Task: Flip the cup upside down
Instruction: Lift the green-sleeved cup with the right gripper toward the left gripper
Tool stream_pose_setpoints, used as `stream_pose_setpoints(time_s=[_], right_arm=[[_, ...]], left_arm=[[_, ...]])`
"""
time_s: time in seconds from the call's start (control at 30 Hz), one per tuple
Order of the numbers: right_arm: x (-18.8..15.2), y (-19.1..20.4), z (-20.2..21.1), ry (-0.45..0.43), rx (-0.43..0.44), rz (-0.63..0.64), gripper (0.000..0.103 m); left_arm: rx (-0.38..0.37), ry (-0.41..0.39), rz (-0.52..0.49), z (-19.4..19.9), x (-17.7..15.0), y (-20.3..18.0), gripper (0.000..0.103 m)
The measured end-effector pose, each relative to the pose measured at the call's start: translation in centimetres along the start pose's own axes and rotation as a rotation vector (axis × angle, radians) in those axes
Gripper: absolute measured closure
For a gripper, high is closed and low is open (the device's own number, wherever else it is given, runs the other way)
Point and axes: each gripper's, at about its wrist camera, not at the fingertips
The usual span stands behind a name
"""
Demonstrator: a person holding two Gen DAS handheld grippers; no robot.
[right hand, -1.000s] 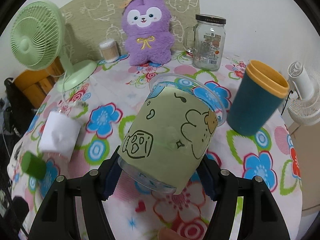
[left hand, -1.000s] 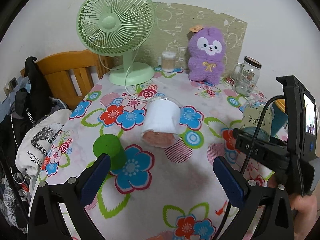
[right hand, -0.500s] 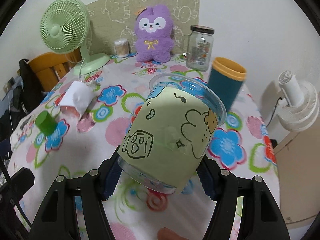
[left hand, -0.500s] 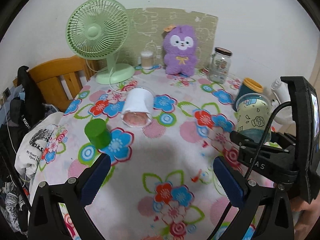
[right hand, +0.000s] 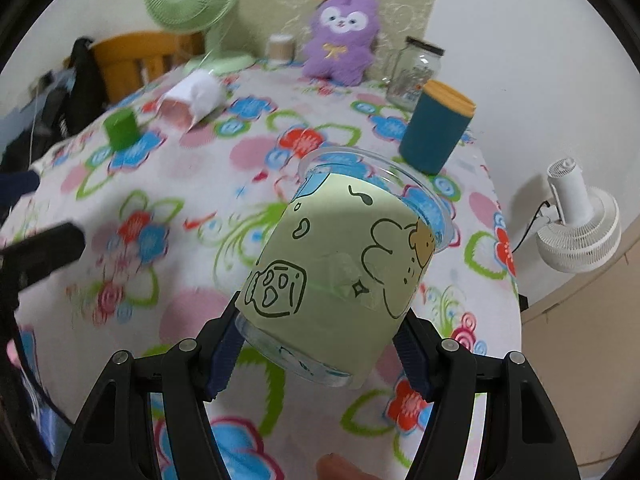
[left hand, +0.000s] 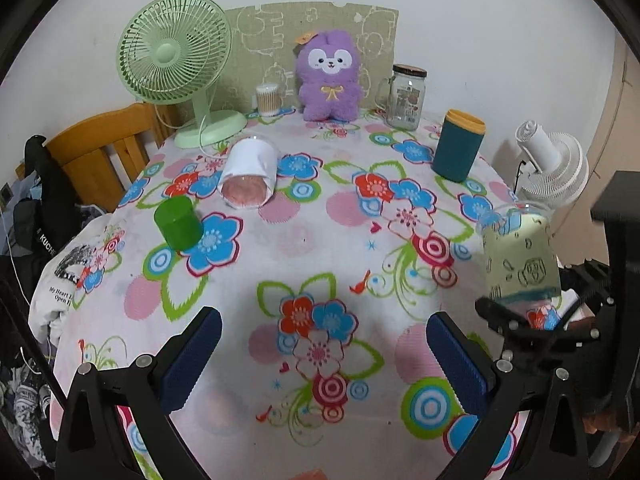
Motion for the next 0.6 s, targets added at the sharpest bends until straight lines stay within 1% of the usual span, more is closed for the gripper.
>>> stream_pose_setpoints(time_s=[0.17,0.23,0.4,0.47,0.5,0.53,0.6], right_arm=[[-0.9,1.1,-0.2,0.035,0.025,0.045,0.032],[-0.9,1.6,-0.5,0.043,0.023,0.060,0.032],[-0.6,2.3,-1.3,0.072,0.049,0.075,0.032],[-0.6,2.6,-1.5,0.081,0.055,0.082,0.031],[-0.5,2.7,-1.7,0.085,0.057,0.083,0.028],[-0.5,2.8,-1.8,0.087,0.056,0.083,0.020],[-0.5,2.9,-1.7,0.080,0.050,0.085,0.012]], left_arm=[[0.009,0.007,0.011,0.2,-0.8,0.4,0.000],[0.012,0.009,0.021,0.2,-0.9,0.7,0.000],[0.023,0.002,0.035,0.4,-0.7,1.4,0.000],[0.024,0.002,0.039,0.4,-0.7,1.6,0.000],[0.025,0.003,0.041,0.4,-0.7,1.7,0.000],[0.024,0.002,0.043,0.4,-0.7,1.8,0.000],[0.025,0.003,0.043,0.4,-0.7,1.9,0.000]])
Point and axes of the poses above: each gripper's, at about its wrist camera, not at the fingertips, and z roughly against the way its jaws point, y to its left, x to its top, and after that the axes turned 3 degrees about -z, right-handed
